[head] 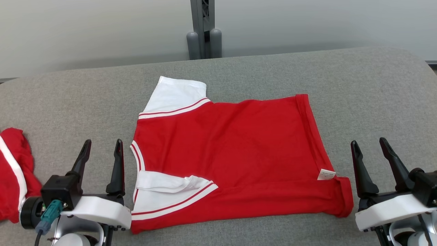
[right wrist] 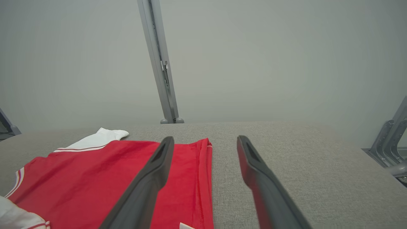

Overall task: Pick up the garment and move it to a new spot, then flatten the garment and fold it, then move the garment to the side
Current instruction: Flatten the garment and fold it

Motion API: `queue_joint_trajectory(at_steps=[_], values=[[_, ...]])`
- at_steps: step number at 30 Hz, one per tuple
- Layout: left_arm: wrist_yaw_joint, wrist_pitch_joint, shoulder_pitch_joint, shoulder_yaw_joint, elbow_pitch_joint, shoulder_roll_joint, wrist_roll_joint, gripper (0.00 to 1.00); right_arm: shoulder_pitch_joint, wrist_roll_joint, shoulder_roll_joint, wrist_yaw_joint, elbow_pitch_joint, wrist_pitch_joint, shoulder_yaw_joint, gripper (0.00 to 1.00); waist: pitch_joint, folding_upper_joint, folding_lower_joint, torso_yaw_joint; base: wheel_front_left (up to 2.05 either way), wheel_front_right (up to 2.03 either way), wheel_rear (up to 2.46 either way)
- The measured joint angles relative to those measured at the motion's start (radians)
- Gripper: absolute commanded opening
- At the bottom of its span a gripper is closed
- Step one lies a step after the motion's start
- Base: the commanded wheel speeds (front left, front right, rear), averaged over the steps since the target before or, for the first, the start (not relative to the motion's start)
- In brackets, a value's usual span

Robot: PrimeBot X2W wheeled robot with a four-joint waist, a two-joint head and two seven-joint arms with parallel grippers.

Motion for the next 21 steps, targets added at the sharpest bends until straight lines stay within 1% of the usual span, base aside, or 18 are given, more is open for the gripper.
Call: queue_joint_trajectory(at_steps=[17, 21], values=[[0.005, 0.010, 0.002, -0.015, 0.004, -0.003, -0.007, 1.00, 0.006, -0.001, 0.008, 0.000, 0.001, 0.010, 0.002, 1.00, 0.002, 0.0000, -0.0001, 0.005, 0.00, 0.00, 0.00], [-0.010, 0.025, -0.051, -0.025, 0.009, -0.004, -0.007, 1.00, 0.005, -0.001, 0.009, 0.000, 0.002, 0.010, -0.001, 1.00, 0.011, 0.0000, 0.0000, 0.009, 0.00, 0.00, 0.00]])
